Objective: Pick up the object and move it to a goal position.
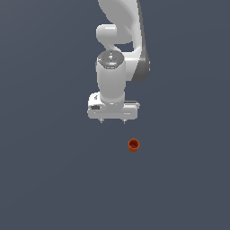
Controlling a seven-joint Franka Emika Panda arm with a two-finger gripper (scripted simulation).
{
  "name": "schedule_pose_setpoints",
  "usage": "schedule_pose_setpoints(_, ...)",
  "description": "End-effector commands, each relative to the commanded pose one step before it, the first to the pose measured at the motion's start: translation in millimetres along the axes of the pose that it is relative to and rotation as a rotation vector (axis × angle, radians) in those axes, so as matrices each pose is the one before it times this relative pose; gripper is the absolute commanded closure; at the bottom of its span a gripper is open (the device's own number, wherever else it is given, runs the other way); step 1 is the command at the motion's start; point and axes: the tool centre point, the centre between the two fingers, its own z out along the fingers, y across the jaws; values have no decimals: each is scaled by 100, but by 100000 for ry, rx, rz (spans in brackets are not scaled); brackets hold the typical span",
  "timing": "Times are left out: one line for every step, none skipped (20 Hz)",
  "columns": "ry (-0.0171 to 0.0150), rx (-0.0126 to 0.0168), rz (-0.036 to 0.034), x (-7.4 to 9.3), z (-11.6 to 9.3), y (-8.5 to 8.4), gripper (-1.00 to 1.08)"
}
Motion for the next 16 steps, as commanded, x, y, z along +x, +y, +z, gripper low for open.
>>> schedule_pose_setpoints(0,0,0,0,0,1,-92)
schedule_pose_setpoints(-118,-20,-169,-23,41,-45,-92)
schedule_pose_setpoints(-345,-55,-485,-68,118,-127,-92)
schedule_pose_setpoints(-563,-89,-787,-113,191,-203,-92)
schedule_pose_setpoints(-780,-121,-1081,-158,261,-278,-92)
schedule_pose_setpoints(-985,-149,-1344,-206,320,-340,-92)
schedule_pose_setpoints(-957,-140,-1273,-208,298,-317,-92)
schedule_pose_setpoints(-740,-102,-946,-174,215,-227,-92)
schedule_pose_setpoints(-505,-63,-605,-134,131,-136,-92)
schedule_pose_setpoints(-270,-27,-281,-88,55,-53,-92)
schedule_pose_setpoints(-48,4,8,-29,-3,15,-92)
schedule_pose_setpoints(124,13,133,30,-34,28,-92)
schedule_pose_setpoints(149,6,94,68,-11,5,-92)
schedule_pose_setpoints(92,-10,-32,95,40,-45,-92)
schedule_pose_setpoints(94,-25,-138,117,62,-89,-92)
schedule_pose_setpoints(80,-37,-228,149,99,-129,-92)
